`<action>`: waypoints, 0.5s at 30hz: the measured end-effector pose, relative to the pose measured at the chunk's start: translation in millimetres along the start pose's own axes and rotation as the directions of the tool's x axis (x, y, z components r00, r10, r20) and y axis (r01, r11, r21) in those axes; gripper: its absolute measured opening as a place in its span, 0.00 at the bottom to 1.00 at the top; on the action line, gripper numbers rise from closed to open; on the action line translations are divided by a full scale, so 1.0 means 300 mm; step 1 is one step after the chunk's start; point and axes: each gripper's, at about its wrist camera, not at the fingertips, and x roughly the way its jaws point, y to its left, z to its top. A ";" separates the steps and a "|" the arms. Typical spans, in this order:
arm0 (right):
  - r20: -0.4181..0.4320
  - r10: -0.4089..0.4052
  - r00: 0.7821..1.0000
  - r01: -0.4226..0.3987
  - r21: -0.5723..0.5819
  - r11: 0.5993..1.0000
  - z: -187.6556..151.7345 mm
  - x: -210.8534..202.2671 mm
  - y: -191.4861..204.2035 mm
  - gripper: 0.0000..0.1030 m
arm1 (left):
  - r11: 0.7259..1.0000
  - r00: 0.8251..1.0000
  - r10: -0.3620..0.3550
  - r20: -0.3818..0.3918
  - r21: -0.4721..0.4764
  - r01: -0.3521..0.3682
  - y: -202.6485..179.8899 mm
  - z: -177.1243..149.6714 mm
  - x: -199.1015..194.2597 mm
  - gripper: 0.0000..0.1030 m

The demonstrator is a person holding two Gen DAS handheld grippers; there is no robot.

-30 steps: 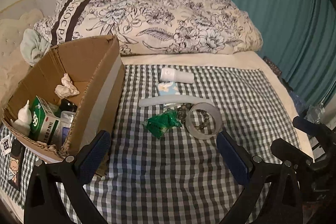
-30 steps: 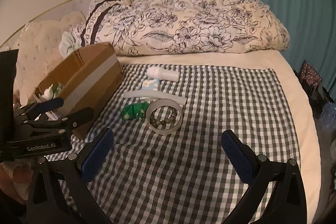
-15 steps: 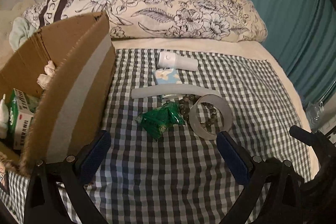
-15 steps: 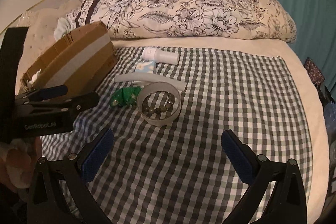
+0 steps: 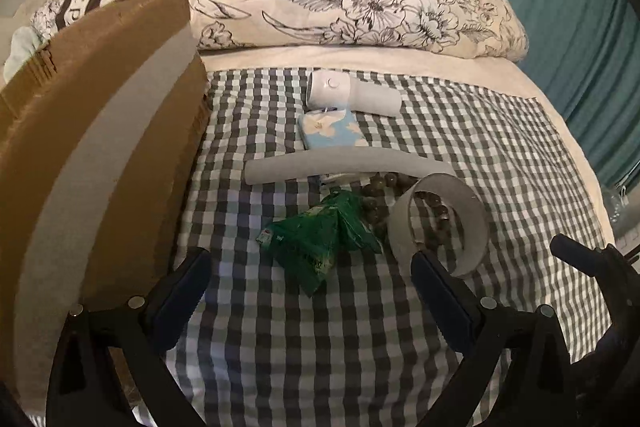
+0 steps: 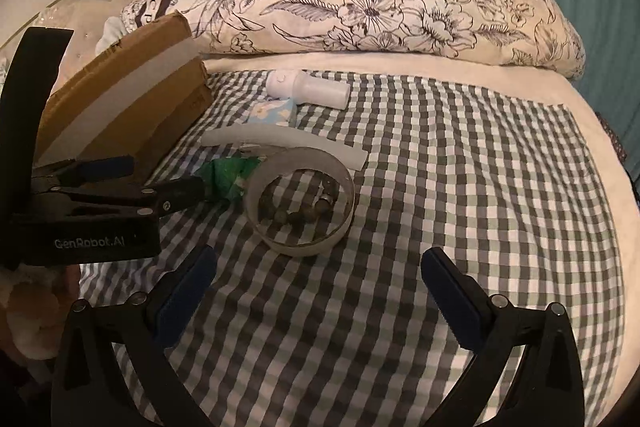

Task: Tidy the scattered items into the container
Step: 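Move both grippers toward the green packet and tape roll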

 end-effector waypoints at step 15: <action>-0.020 0.016 1.000 -0.016 -0.043 0.999 0.018 0.172 0.023 1.00 | 0.996 0.998 -0.046 -0.049 -0.076 0.042 0.034 0.016 0.163 0.93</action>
